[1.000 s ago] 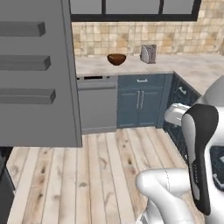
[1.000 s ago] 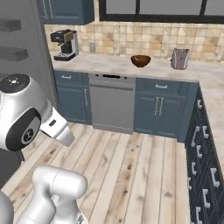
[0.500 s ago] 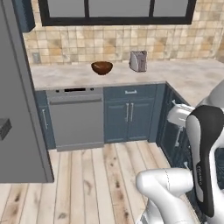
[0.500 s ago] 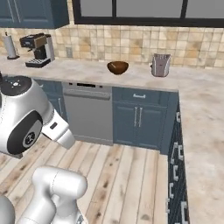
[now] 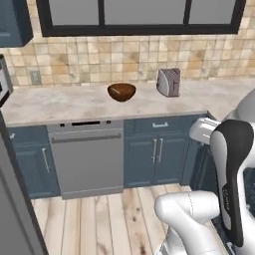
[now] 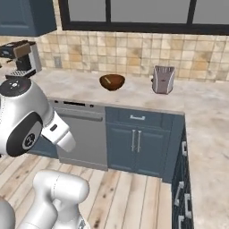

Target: Place the bowl with the avocado and broccoli on the top shelf of the fridge. Place the bowl with the chicken drumstick and fish on the second highest shelf of the fridge.

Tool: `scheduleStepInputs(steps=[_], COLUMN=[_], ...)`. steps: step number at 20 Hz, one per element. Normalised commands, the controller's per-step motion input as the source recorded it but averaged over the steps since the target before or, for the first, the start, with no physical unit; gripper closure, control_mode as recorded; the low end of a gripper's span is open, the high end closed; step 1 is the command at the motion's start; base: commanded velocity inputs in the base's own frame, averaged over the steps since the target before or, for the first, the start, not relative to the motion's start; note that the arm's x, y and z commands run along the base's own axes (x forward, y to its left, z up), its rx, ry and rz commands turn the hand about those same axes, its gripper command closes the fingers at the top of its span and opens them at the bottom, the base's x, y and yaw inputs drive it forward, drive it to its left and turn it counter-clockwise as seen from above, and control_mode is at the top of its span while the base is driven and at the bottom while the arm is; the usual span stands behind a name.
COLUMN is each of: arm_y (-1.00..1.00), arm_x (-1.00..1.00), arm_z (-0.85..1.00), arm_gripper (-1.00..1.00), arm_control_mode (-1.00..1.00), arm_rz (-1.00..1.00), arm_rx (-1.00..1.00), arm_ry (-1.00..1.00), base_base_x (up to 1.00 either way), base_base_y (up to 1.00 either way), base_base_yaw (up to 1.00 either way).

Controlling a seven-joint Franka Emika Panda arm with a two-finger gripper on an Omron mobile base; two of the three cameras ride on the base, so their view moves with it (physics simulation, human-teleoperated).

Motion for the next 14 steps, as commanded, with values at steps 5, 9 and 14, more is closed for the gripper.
scheduleStepInputs(steps=[5, 9, 14], arm_y=[0.00, 0.00, 0.00], arm_x=[0.00, 0.00, 0.00], arm_z=[0.00, 0.00, 0.00], arm_gripper=[-1.00, -1.00, -1.00], arm_control_mode=[1.00, 1.00, 1.00], arm_rz=[0.00, 0.00, 0.00], arm_rx=[0.00, 0.00, 0.00], arm_ry=[0.00, 0.00, 0.00], base_base_x=[1.00, 1.00, 1.00], base_base_y=[0.00, 0.00, 0.00], base_base_yaw=[0.00, 0.00, 0.00])
